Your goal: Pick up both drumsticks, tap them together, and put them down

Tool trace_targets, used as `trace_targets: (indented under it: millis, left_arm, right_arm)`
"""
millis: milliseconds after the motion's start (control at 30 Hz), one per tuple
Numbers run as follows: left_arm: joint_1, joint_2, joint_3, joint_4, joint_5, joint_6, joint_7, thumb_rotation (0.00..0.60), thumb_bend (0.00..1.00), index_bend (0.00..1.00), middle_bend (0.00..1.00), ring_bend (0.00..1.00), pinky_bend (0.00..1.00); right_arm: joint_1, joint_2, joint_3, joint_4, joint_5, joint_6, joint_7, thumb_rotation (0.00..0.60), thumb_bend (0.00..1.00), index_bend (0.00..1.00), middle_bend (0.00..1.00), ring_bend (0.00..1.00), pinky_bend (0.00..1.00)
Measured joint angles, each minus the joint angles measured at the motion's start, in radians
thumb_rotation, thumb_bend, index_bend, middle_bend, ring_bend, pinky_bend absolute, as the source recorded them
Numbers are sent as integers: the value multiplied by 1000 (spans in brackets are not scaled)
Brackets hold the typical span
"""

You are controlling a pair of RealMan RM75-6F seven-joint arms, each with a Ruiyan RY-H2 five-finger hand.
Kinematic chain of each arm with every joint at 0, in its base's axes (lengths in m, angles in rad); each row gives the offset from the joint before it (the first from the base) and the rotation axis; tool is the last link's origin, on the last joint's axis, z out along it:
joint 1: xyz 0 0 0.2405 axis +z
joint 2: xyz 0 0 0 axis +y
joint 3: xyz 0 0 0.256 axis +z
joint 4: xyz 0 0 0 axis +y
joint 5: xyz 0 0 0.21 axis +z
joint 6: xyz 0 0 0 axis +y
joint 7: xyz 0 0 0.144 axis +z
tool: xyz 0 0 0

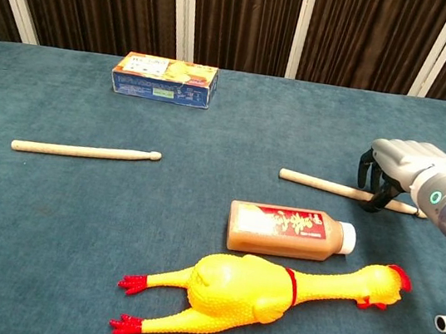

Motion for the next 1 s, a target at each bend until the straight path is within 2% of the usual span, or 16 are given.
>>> trace_targets:
  millis: [1000]
  left_arm:
    - [-3, -4, 1, 3, -8, 0, 8, 600, 330, 109, 20, 0, 0]
  right_arm:
    - [2, -26, 0, 32, -34, -5, -7, 600, 392, 564, 589, 366, 42]
